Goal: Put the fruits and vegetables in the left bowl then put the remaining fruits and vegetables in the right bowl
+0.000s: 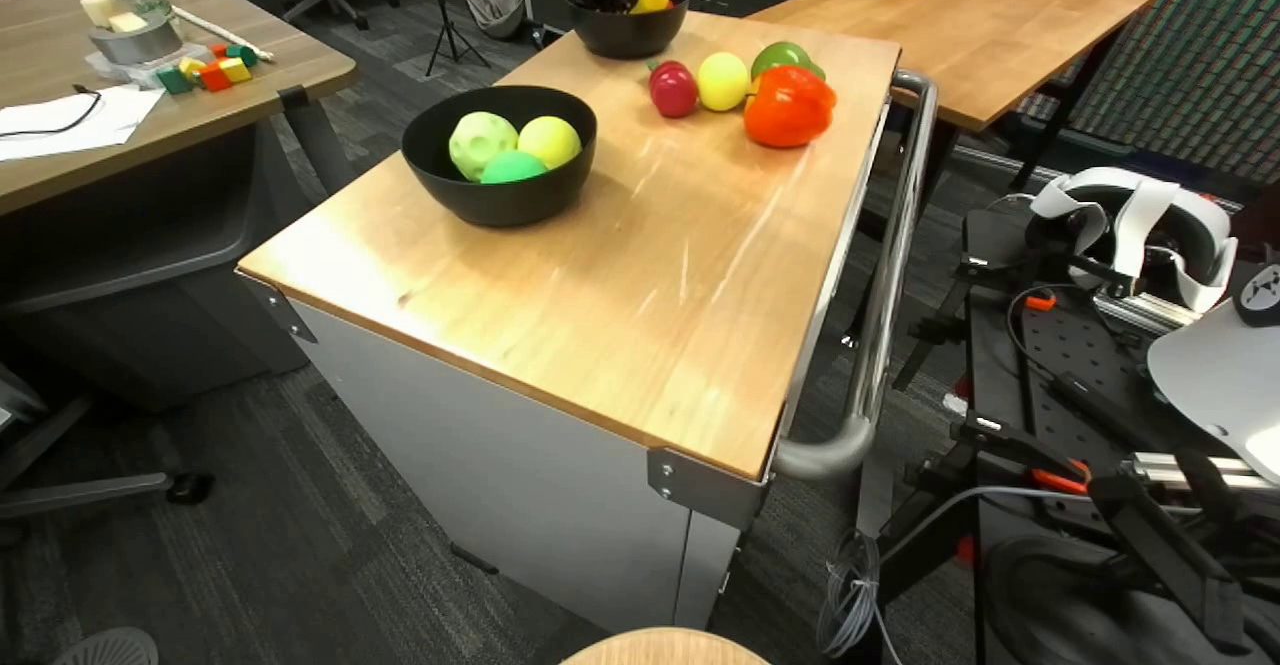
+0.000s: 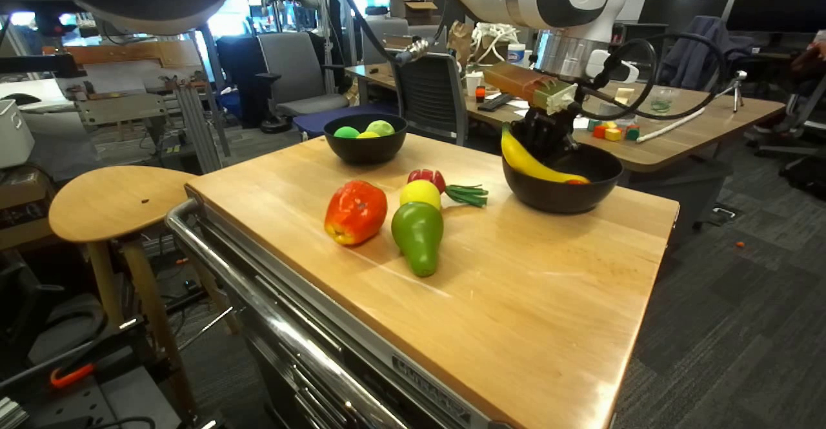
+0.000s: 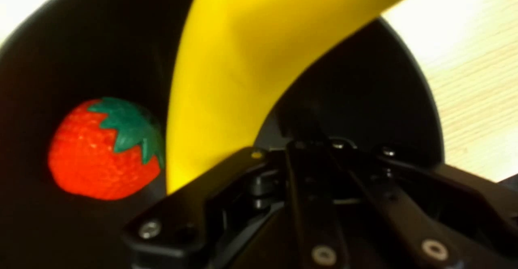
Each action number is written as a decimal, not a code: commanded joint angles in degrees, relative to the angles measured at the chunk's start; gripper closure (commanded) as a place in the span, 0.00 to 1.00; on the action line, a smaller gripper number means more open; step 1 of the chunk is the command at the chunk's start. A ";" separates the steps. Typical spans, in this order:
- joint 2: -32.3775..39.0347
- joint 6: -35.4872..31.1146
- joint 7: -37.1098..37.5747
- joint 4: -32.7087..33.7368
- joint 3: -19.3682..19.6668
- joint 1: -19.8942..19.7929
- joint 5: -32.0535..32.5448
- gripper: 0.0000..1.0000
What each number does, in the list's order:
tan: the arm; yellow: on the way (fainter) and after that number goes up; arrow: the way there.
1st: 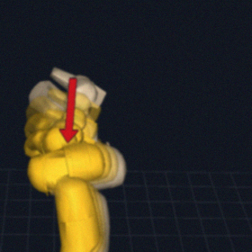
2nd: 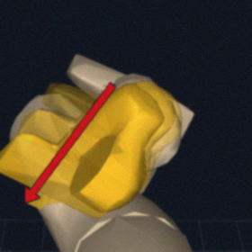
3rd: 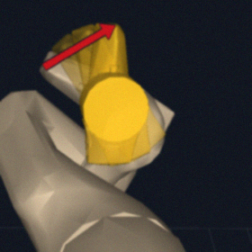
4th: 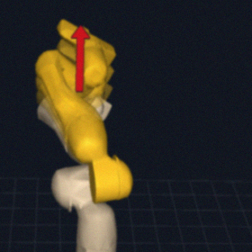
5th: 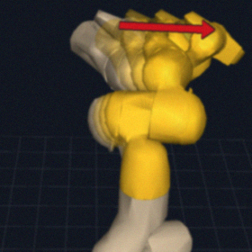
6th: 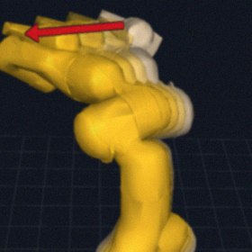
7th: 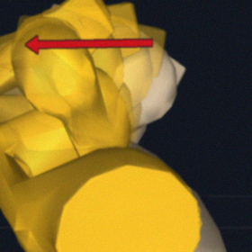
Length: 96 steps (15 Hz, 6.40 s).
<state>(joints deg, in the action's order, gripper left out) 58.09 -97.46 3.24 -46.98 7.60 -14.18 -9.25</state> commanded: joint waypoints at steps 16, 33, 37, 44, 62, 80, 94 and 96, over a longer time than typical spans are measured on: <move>-2.92 4.54 -5.67 -2.79 -0.02 6.95 5.06 0.95; -27.43 -22.29 -12.86 -21.53 1.07 8.31 11.86 0.04; -28.75 -22.35 -14.72 -24.57 -1.66 6.55 11.21 0.00; -39.01 -32.44 -32.03 -46.63 -6.26 5.02 11.51 0.00; -53.97 -34.91 -57.96 -74.56 -8.74 9.56 2.88 0.00; -55.03 -27.78 -49.89 -88.08 -5.53 9.90 19.09 0.25; -62.44 -46.14 -52.73 -97.37 -5.02 9.79 20.74 0.12; -65.93 -48.40 -57.46 -100.56 -4.67 10.02 18.80 0.00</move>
<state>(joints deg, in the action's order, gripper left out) -0.13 -141.83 -48.49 -140.96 2.49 -4.49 11.62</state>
